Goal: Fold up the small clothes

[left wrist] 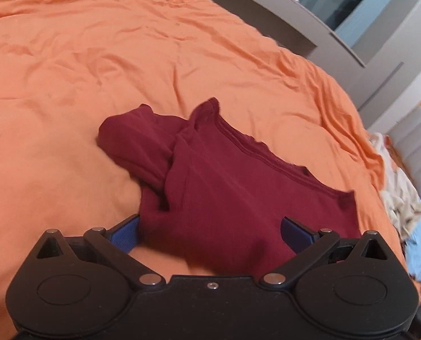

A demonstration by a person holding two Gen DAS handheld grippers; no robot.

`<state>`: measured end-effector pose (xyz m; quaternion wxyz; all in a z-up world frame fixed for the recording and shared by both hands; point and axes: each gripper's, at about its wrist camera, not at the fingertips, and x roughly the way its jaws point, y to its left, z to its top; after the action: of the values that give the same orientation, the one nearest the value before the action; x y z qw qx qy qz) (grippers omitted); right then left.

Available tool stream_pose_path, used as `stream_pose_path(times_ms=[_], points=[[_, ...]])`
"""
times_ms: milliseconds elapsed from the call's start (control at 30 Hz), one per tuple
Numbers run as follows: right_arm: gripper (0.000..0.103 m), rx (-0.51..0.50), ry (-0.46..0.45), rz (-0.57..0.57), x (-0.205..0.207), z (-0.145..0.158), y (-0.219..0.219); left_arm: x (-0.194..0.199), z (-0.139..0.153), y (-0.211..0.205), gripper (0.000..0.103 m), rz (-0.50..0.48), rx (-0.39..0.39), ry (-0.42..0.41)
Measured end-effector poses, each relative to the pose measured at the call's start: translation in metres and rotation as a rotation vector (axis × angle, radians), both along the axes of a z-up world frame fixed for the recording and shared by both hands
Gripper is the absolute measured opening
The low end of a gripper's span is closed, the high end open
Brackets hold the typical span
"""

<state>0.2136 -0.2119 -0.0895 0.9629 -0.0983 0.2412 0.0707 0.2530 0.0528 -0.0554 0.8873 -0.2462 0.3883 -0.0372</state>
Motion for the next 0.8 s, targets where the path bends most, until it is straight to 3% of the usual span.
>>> stream_pose_path(times_ms=[133, 400, 667, 800], points=[[0.103, 0.000, 0.000, 0.000, 0.000, 0.000, 0.000, 0.026, -0.004, 0.000, 0.097, 0.033, 0.009, 0.016], [0.103, 0.002, 0.003, -0.001, 0.000, -0.001, -0.001, 0.041, -0.014, 0.013, 0.066, 0.106, 0.022, 0.049], [0.103, 0.002, 0.003, 0.000, 0.000, -0.001, -0.001, 0.042, -0.014, 0.012, 0.064, 0.112, 0.040, 0.051], [0.103, 0.001, 0.003, 0.000, 0.000, -0.002, -0.001, 0.043, -0.013, 0.013, 0.054, 0.126, 0.054, 0.062]])
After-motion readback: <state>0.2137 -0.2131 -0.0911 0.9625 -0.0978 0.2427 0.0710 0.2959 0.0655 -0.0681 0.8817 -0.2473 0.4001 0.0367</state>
